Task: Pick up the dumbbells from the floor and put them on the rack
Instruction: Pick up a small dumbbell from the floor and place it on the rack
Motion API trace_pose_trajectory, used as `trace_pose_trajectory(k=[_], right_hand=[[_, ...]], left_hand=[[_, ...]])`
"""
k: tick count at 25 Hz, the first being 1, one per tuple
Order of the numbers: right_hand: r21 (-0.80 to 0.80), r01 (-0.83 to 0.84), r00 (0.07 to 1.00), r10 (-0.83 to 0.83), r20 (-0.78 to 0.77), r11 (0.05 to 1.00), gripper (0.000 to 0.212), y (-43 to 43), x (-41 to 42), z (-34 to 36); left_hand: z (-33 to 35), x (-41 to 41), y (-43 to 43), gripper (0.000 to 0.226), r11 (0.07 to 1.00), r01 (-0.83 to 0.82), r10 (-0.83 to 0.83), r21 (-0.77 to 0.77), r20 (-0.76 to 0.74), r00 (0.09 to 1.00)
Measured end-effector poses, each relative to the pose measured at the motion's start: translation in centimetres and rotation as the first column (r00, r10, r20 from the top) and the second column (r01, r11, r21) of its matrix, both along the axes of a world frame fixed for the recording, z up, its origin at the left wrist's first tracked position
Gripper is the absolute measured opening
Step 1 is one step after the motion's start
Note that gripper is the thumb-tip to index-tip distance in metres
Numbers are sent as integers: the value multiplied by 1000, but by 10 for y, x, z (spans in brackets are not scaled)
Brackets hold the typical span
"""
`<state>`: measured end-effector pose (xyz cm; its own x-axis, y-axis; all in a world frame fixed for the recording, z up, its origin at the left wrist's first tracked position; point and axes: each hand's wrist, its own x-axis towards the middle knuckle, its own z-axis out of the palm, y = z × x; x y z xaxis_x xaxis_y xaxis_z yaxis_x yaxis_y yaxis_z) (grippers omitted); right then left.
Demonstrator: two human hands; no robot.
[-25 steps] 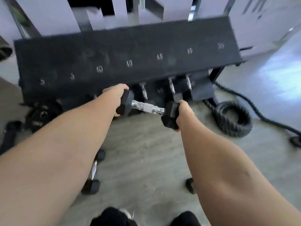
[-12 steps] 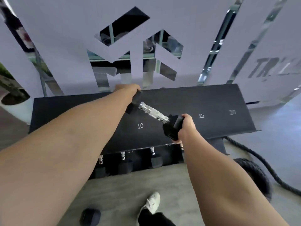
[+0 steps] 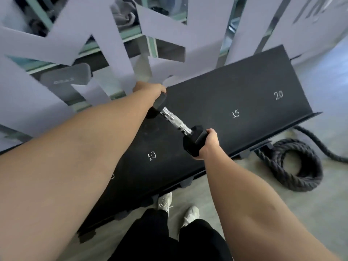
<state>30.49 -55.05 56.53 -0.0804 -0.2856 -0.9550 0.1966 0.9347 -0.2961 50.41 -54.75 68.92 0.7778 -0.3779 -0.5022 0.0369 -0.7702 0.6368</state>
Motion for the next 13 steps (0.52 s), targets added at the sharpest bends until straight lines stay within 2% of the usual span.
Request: trace_pose_trajectory(k=[4, 6, 8, 10, 13], right_hand=[[59, 46, 997, -42, -66, 997, 50, -18, -4, -43], [45, 49, 990, -42, -134, 998, 44, -26, -9, -60], [66, 73, 988, -63, -139, 995, 43, -34, -12, -67], [83, 39, 986, -25, -163, 996, 43, -41, -11, -73], [75, -87, 982, 98, -162, 993, 43, -49, -9, -69]], left_hand=[[-59, 1, -42, 71, 988, 94, -89, 125, -45, 995], [-85, -1, -53, 69, 981, 102, -94, 165, -52, 994], [-101, 1, -63, 62, 975, 116, -109, 188, -48, 993], [-104, 4, -71, 61, 971, 140, -134, 193, -46, 990], [-106, 7, -78, 73, 957, 224, -216, 184, -64, 974]])
